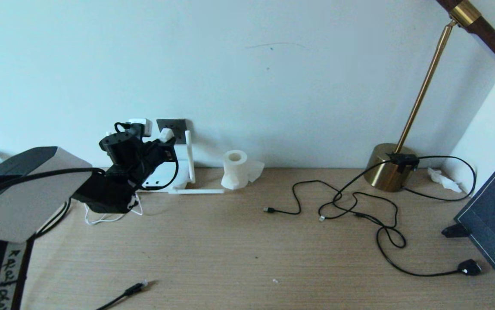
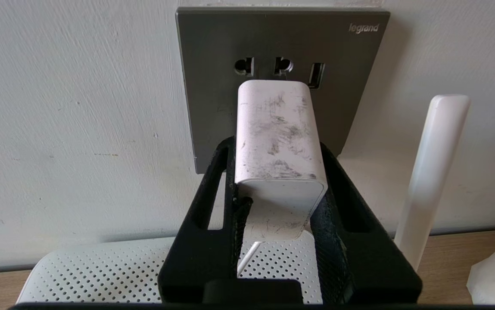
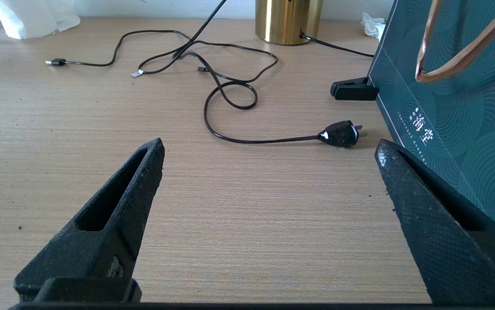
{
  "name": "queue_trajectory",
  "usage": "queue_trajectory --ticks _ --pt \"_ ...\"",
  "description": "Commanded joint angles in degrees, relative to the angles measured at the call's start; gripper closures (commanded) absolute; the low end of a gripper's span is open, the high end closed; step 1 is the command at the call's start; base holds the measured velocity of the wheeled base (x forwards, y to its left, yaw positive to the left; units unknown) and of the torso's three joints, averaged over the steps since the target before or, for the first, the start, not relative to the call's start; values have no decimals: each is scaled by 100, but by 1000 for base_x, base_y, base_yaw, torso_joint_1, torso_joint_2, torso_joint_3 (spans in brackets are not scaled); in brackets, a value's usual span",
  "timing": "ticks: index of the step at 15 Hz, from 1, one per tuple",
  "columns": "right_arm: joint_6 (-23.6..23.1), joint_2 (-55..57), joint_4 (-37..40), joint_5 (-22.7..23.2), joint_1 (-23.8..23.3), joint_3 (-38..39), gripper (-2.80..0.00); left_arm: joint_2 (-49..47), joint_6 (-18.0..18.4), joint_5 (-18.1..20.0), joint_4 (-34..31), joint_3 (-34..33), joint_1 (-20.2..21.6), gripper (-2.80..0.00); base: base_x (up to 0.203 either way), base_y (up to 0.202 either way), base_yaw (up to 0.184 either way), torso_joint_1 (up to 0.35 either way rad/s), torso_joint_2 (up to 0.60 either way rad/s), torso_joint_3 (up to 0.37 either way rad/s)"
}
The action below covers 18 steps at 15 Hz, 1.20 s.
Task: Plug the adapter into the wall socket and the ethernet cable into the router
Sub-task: Pick up plug
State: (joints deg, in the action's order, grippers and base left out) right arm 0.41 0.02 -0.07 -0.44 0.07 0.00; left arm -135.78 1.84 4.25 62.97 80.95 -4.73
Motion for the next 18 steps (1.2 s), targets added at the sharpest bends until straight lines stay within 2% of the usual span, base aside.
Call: queue_trajectory --ticks 1,18 --pt "2 2 -1 0 1 0 -280 -1 0 6 31 28 -2 0 0 0 0 0 0 0" --pt "2 4 -1 0 1 0 -280 -19 0 -2 -162 206 7 0 0 0 0 0 0 0"
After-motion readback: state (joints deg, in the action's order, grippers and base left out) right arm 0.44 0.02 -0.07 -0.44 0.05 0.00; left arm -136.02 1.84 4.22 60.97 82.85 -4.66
